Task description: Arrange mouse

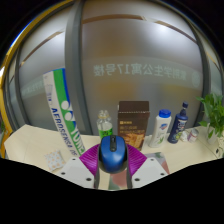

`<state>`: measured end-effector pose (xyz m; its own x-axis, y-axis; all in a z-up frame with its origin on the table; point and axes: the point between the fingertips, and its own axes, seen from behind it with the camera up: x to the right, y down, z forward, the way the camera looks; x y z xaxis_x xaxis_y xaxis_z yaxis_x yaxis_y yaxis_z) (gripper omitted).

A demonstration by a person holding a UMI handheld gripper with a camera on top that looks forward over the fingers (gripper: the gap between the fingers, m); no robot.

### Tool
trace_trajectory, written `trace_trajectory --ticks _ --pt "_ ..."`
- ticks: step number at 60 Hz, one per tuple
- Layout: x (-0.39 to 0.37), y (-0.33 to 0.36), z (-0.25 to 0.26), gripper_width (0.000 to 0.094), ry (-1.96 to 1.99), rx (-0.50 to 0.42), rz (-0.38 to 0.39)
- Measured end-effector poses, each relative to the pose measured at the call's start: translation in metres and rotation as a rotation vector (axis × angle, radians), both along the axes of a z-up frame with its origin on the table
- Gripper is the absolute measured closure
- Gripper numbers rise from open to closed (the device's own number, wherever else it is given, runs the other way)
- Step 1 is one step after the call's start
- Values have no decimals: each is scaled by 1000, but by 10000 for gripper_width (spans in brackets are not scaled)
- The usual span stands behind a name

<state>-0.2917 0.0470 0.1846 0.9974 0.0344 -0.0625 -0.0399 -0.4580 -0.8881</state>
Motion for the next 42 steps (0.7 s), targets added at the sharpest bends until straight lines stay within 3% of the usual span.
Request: trace_trajectory --ticks 11,16,21,28,34,37,42 --pt "94 14 -123 569 -21 -201 -62" --pt "110 12 -161 562 -31 -258 -68" --pt "113 11 -181 498 -19 -283 -67" --pt "113 3 -190 387 -15 -312 -53" --pt "114 -5 -172 74 -46 -286 -46" --pt "112 -13 -161 111 -56 -276 -43" --pt "109 -32 -136 73 -67 -251 -52"
